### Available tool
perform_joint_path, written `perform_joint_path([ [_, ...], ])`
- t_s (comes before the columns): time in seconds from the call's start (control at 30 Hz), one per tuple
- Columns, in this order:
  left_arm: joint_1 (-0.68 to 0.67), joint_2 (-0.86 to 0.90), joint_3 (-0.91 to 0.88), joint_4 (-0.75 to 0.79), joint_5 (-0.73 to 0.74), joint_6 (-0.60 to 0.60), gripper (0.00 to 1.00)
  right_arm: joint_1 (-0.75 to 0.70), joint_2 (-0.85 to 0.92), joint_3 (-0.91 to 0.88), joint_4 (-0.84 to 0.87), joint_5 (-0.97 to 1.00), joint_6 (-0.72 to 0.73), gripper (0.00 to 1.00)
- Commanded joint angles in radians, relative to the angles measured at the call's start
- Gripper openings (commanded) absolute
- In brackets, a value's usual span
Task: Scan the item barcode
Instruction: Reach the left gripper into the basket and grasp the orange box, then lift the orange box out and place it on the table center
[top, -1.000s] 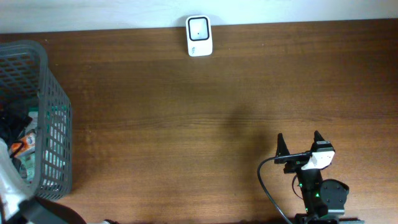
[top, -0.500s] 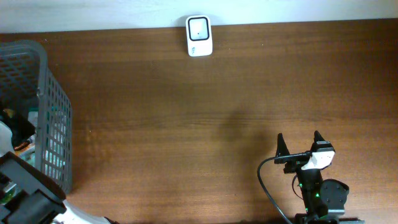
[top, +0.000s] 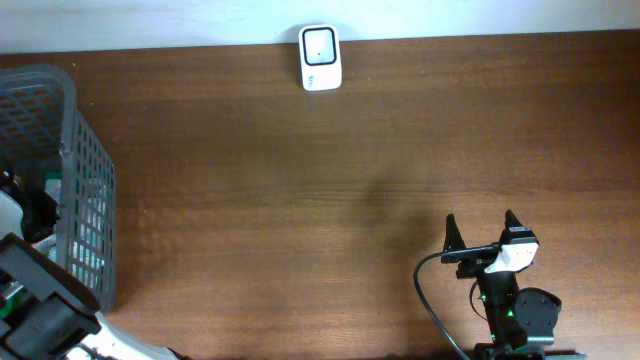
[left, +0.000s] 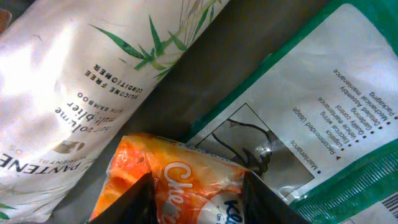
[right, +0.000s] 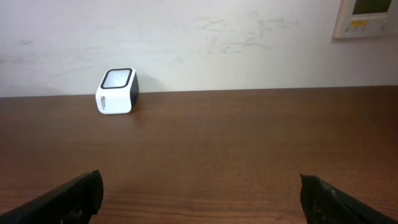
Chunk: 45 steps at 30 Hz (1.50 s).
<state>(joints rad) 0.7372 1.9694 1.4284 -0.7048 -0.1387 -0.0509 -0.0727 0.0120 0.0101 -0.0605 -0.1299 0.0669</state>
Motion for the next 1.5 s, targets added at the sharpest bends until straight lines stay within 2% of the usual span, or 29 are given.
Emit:
perform_joint_path([
  [0.0, -0.010, -0.003, 0.121, -0.062, 0.060, 0.004, 0.51, -0.006, -0.005, -0.005, -0.005, -0.010, -0.007, 0.99],
  [0.03, -0.021, -0.003, 0.149, -0.071, 0.088, 0.004, 0.60, -0.006, -0.005, -0.005, -0.005, -0.010, -0.007, 0.98],
  [0.07, -0.029, -0.003, 0.147, -0.075, 0.090, 0.004, 0.61, -0.006, -0.005, -0.005, -0.005, -0.010, -0.007, 0.98],
  [0.17, -0.034, 0.002, 0.088, -0.071, 0.082, 0.004, 0.54, -0.006, -0.005, -0.005, -0.005, -0.010, -0.007, 0.98],
  [0.2, -0.034, 0.003, 0.057, -0.067, 0.071, 0.027, 0.56, -0.006, -0.005, -0.005, -0.005, -0.010, -0.007, 0.98],
  [0.3, -0.034, 0.012, 0.029, -0.067, 0.071, 0.067, 0.53, -0.006, -0.005, -0.005, -0.005, -0.010, -0.007, 0.98],
  [0.37, -0.034, 0.024, 0.027, -0.067, 0.071, 0.067, 0.50, -0.006, -0.005, -0.005, -0.005, -0.010, -0.007, 0.98],
  [0.5, -0.034, 0.065, 0.027, -0.074, 0.069, 0.068, 0.54, -0.006, -0.005, -0.005, -0.005, -0.010, -0.007, 0.99],
  [0.57, -0.033, 0.080, 0.027, -0.082, 0.067, 0.067, 0.50, -0.006, -0.005, -0.005, -0.005, -0.009, -0.007, 0.98],
  [0.63, -0.033, 0.080, 0.027, -0.078, 0.061, 0.068, 0.43, -0.006, -0.005, -0.005, -0.005, -0.010, -0.007, 0.98],
  [0.7, -0.026, 0.080, 0.029, -0.080, 0.044, 0.067, 0.11, -0.006, -0.005, -0.005, -0.005, -0.010, -0.007, 0.98],
  [0.77, -0.023, 0.080, 0.042, -0.093, 0.045, 0.067, 0.00, -0.006, -0.005, -0.005, -0.005, -0.010, -0.007, 0.98],
  [0.9, -0.024, 0.078, 0.187, -0.188, 0.045, 0.067, 0.00, -0.006, -0.005, -0.005, -0.005, -0.010, -0.007, 0.98],
  [1.0, -0.029, 0.076, 0.396, -0.319, 0.054, 0.066, 0.00, -0.006, -0.005, -0.005, -0.005, -0.010, -0.007, 0.98],
  [1.1, -0.032, 0.071, 0.605, -0.413, 0.164, 0.064, 0.00, -0.006, -0.005, -0.005, -0.005, -0.010, -0.007, 0.98],
  [1.2, -0.064, 0.030, 0.756, -0.466, 0.209, 0.035, 0.00, -0.006, -0.005, -0.005, -0.005, -0.010, -0.007, 0.98],
  [1.37, -0.212, -0.131, 0.838, -0.459, 0.229, 0.025, 0.00, -0.006, -0.005, -0.005, -0.005, -0.010, -0.007, 0.98],
  [1.47, -0.388, -0.257, 0.838, -0.463, 0.229, 0.025, 0.00, -0.006, -0.005, -0.005, -0.005, -0.010, -0.007, 0.99],
])
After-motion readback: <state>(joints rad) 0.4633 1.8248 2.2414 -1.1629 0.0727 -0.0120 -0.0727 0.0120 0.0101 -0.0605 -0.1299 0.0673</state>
